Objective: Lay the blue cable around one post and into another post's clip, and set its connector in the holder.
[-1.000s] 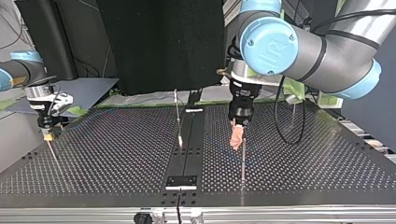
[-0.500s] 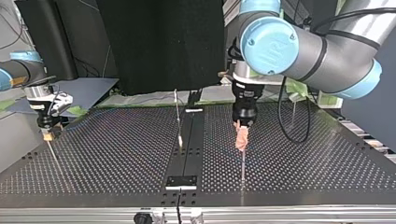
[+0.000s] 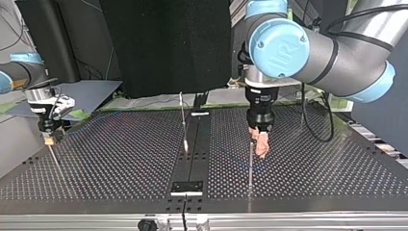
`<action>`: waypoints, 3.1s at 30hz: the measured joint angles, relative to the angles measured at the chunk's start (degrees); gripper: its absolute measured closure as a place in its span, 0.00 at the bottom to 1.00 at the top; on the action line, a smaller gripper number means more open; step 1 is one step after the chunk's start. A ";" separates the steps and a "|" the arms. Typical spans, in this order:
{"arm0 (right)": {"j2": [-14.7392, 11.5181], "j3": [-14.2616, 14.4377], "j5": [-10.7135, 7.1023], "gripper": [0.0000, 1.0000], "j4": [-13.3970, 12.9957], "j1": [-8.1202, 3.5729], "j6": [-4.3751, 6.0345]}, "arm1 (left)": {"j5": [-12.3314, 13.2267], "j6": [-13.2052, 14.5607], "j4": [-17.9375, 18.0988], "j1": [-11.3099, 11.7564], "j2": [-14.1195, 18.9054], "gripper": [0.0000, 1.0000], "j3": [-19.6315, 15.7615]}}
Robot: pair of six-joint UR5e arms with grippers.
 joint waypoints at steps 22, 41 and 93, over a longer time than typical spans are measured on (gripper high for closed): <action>-0.08 -0.01 0.00 0.00 0.26 -0.04 0.00 | -0.18 -1.37 0.00 -0.13 0.01 0.00 0.00; -0.08 -0.02 0.08 0.00 0.35 0.01 -0.07 | 0.16 -1.91 4.64 -1.38 0.13 0.00 -5.42; -0.09 -0.02 -0.09 0.00 -0.09 0.65 -0.04 | 12.43 -1.49 33.44 -4.65 -0.51 0.00 -34.65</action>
